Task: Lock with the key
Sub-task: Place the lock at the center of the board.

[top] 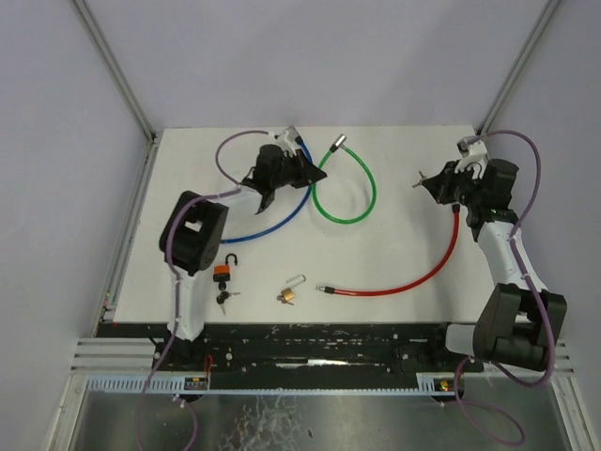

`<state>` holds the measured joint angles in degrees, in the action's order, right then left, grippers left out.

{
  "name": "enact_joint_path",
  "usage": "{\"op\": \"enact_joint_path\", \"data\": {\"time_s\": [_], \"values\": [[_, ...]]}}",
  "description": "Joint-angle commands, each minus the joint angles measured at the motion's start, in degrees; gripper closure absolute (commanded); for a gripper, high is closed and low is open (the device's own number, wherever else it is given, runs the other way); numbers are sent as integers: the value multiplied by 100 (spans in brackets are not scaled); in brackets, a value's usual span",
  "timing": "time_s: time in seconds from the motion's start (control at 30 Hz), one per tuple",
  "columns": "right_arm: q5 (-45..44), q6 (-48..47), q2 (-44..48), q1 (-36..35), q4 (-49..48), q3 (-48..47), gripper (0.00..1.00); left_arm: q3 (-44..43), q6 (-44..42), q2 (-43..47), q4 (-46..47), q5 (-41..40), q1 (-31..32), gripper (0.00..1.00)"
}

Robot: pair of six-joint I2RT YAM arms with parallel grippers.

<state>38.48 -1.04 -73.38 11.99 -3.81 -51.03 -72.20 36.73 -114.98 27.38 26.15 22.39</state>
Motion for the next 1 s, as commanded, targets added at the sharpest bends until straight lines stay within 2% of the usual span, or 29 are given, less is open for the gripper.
{"op": "enact_joint_path", "data": {"time_s": [0.0, 0.07, 0.13, 0.37, 0.53, 0.63, 0.73, 0.8, 0.97], "values": [[95, 878, -360, 177, -765, -126, 97, -1117, 1468, -934, 797, -409, 188, 100], [169, 928, -516, 205, -762, -164, 97, -1519, 1779, -1406, 715, -593, 224, 100], [188, 912, -642, 212, -806, -171, 97, -2076, 1915, -1821, 206, -818, 289, 100], [189, 885, -1109, 209, -842, -352, 98, -3478, 1672, -2666, -1107, -1480, 563, 98], [267, 1011, -1730, 199, -930, -725, 98, -3867, 1054, -2790, -1566, -1762, 519, 55], [324, 1137, -2334, 158, -915, -1150, 98, -3989, 566, -2692, -1778, -1923, 481, 38], [333, 1290, -2954, 100, -944, -1693, 99, -3886, -107, -2376, -1925, -2227, 431, 32], [352, 1356, -3410, 35, -783, -2174, 99, -3496, -546, -1976, -1839, -2392, 403, 31], [46, 1134, -4430, -131, -116, -3295, 97, -1452, -1633, -145, -411, -2170, 267, 30]]}}
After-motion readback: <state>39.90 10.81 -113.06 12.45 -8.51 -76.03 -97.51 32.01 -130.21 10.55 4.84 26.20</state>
